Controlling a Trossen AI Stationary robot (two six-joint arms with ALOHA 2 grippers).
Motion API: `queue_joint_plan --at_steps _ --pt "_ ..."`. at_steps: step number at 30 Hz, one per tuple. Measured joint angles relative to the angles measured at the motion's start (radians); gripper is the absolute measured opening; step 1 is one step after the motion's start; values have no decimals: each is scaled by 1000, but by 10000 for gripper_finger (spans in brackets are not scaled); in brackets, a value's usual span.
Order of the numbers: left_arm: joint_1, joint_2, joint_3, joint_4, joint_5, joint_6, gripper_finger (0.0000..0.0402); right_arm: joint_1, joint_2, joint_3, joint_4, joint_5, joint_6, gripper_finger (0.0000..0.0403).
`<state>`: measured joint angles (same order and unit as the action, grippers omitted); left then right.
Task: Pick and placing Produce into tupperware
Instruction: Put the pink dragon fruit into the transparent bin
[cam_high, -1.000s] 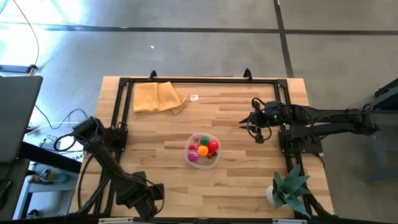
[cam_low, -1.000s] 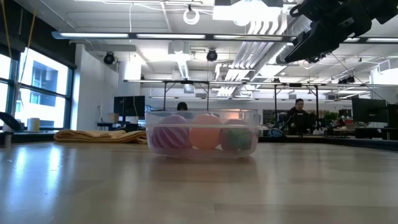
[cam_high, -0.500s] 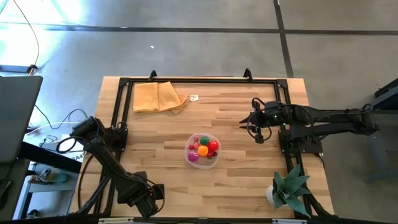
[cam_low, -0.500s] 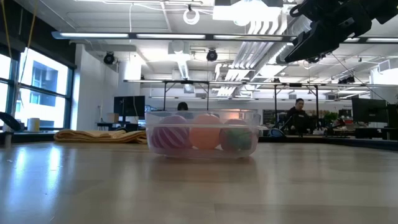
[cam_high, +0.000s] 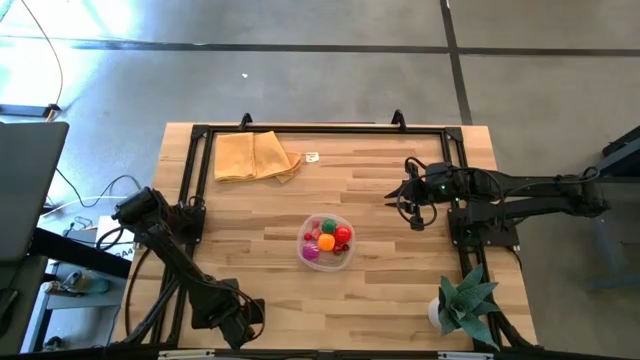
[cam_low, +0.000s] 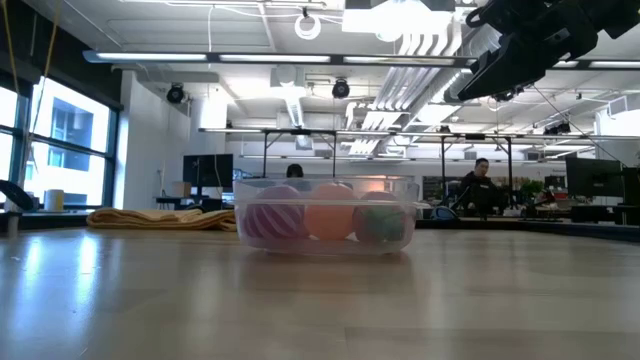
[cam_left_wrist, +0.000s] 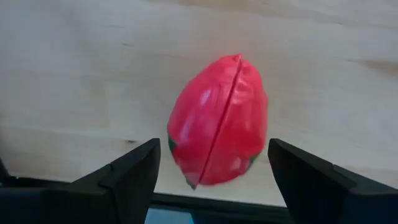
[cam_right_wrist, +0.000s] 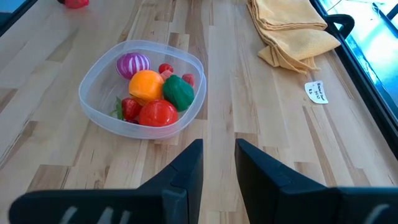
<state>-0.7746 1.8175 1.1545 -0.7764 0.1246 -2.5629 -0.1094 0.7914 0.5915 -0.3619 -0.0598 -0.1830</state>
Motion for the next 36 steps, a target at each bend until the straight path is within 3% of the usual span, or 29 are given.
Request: queue_joint_plan --at_steps 23,32,36 --pt "2 0 -71 80 -2 2 274 0 0 0 0 0 0 83" --pt "2 0 -71 95 -1 2 206 0 0 0 0 0 0 83" --pt "2 0 -71 94 -2 2 204 0 0 0 0 0 0 83"
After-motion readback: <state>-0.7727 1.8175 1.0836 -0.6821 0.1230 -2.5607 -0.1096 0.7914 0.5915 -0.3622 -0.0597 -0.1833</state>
